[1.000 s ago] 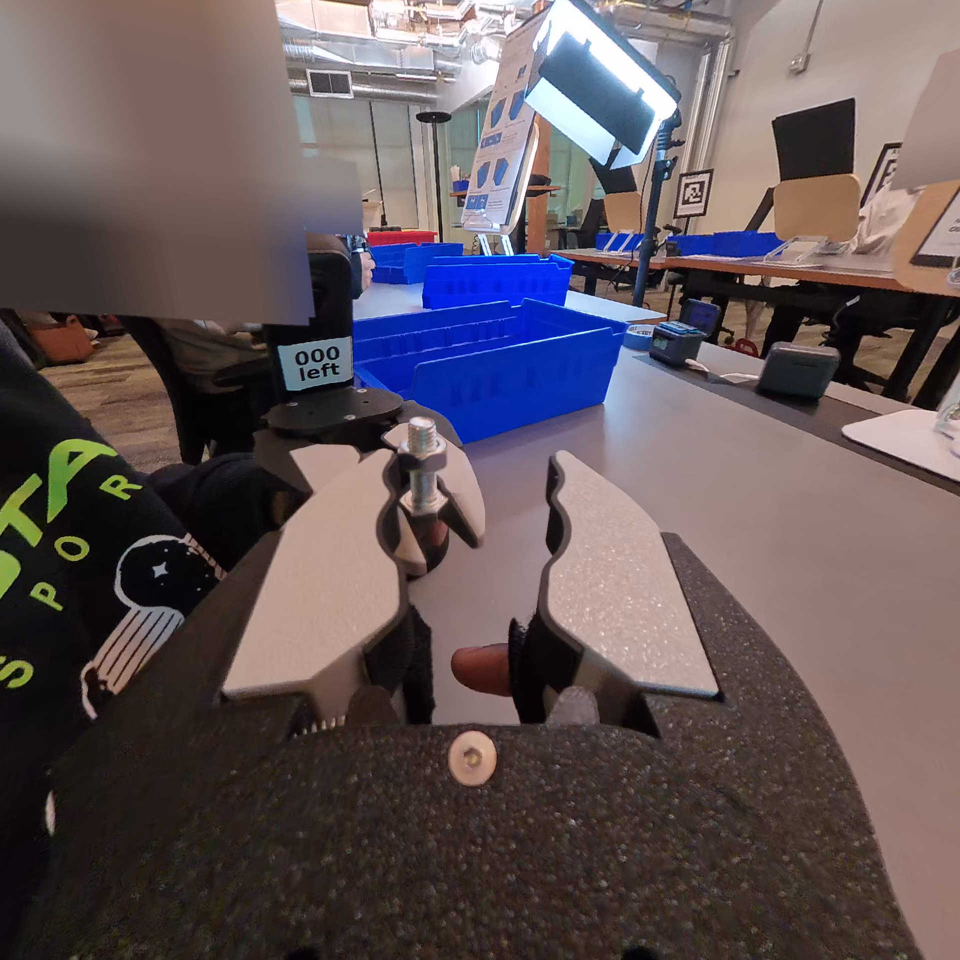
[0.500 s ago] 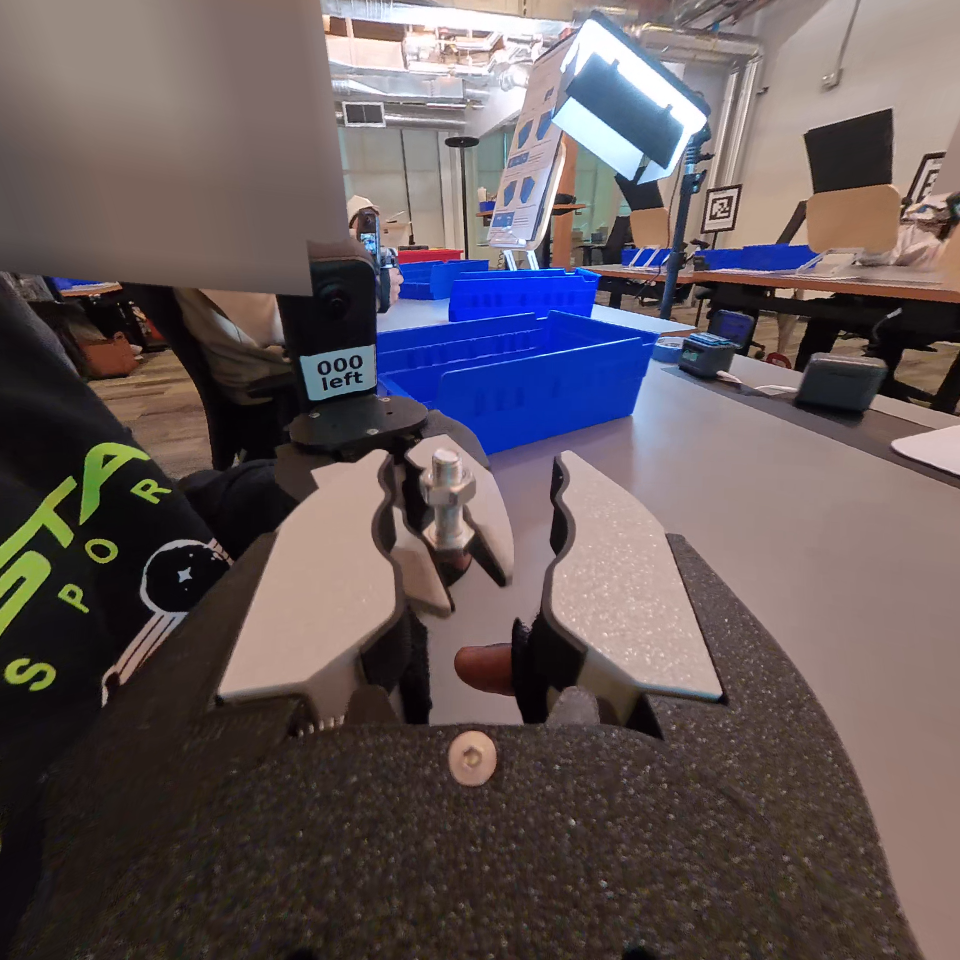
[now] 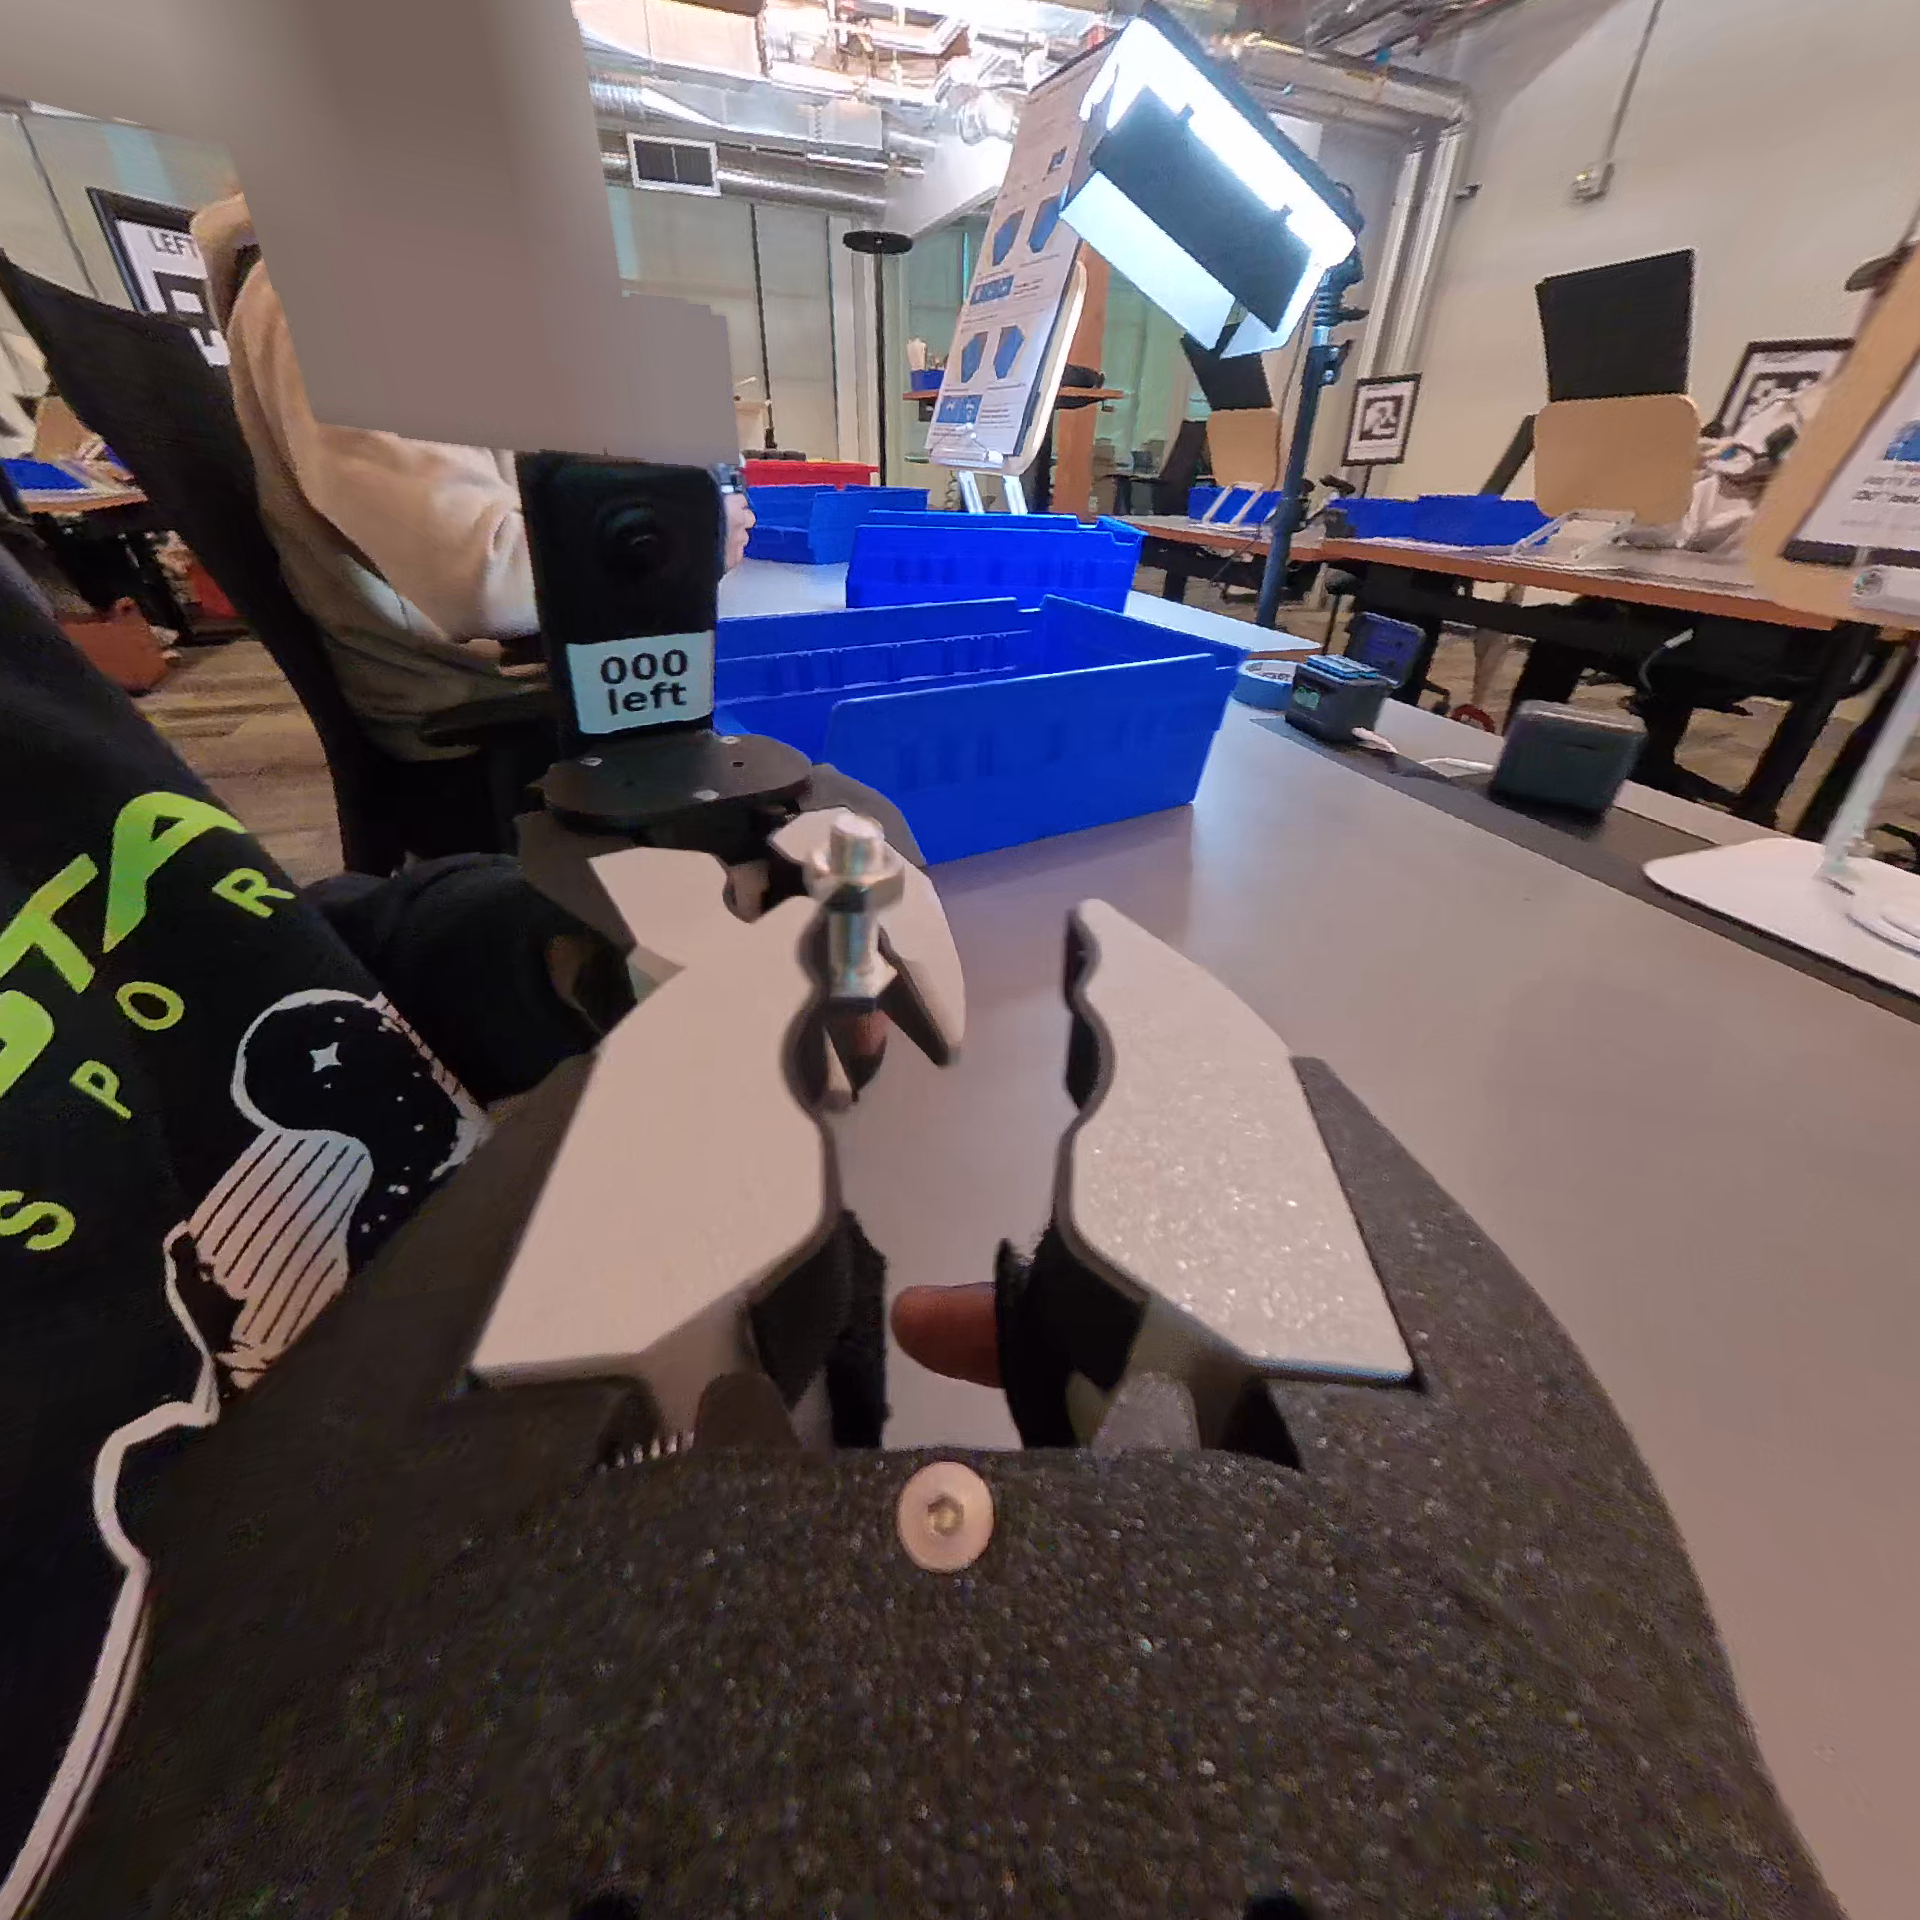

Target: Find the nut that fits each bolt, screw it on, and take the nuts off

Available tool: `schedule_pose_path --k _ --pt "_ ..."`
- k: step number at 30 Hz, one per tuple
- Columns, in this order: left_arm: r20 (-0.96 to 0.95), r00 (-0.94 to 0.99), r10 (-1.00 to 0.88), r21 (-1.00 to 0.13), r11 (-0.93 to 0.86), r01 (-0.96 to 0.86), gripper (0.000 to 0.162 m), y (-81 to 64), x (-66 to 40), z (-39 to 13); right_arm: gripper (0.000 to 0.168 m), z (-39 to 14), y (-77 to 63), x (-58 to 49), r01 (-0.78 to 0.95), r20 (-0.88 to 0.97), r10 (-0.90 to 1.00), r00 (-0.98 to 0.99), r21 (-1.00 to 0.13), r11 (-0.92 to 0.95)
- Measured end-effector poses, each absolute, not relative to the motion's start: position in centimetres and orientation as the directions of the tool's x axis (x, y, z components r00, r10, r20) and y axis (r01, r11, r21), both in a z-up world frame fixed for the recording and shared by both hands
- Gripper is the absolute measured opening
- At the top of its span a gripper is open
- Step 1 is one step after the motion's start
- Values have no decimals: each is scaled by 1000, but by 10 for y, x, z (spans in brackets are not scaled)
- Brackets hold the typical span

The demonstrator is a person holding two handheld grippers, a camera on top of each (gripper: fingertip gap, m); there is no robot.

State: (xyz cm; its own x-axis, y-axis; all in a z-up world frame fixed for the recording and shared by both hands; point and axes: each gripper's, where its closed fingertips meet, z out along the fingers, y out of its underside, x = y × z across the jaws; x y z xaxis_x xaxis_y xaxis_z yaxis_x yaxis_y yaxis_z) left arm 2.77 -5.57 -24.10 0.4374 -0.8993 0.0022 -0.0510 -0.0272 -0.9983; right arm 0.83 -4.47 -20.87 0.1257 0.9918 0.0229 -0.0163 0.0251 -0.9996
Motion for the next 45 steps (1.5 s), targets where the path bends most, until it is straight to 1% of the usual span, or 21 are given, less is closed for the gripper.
schedule_pose_path --k 1,4,6,9,11,14,20,24,29,31,33,36,37,41,45 --pt "7 436 -900 -999 -29 -43 19 -56 27 -240 29 -209 -41 13 -22 18 988 153 -1000 22" --pt "11 434 -901 -999 -31 -39 19 -56 27 -240 27 -211 -32 26 -32 4 978 208 -999 11" --pt "17 436 -900 -998 -39 -42 19 -55 27 -241 32 -211 -34 28 -50 -8 980 197 -999 2" --pt "22 435 -900 -998 -44 -42 19 -55 27 -241 49 -210 -43 22 -75 -33 990 138 -997 -23" --pt "24 433 -901 -998 -48 -44 19 -55 27 -242 57 -210 -49 13 -79 -47 993 104 -996 -39" --pt "23 428 -903 -997 -50 -53 19 -55 28 -243 59 -207 -54 -3 -95 -47 995 89 -995 -38" --pt "13 419 -908 -997 -46 -69 19 -57 29 -245 56 -208 -51 -20 -89 -52 993 108 -995 -43" --pt "15 408 -913 -997 -45 -64 19 -58 29 -245 49 -208 -48 -16 -95 -47 991 125 -995 -35" --pt "30 406 -913 -998 -53 -46 19 -58 28 -243 45 -207 -48 -2 -97 -42 992 118 -995 -31" --pt "33 408 -912 -997 -56 -44 19 -58 27 -243 38 -207 -50 5 -96 -37 994 104 -995 -27" --pt "38 404 -914 -998 -57 -36 19 -58 27 -242 22 -207 -46 13 -100 -40 992 122 -995 -28" --pt "41 404 -914 -998 -58 -29 19 -58 26 -241 20 -208 -42 23 -101 -34 988 149 -995 -18" --pt "41 404 -914 -998 -58 -30 19 -58 26 -241 23 -207 -44 24 -108 -34 990 135 -994 -20" --pt "34 403 -915 -997 -56 -43 19 -58 27 -243 50 -205 -55 12 -109 -42 996 77 -993 -33" --pt "16 401 -916 -997 -47 -68 19 -59 29 -245 59 -202 -58 -9 -104 -40 997 65 -994 -34"
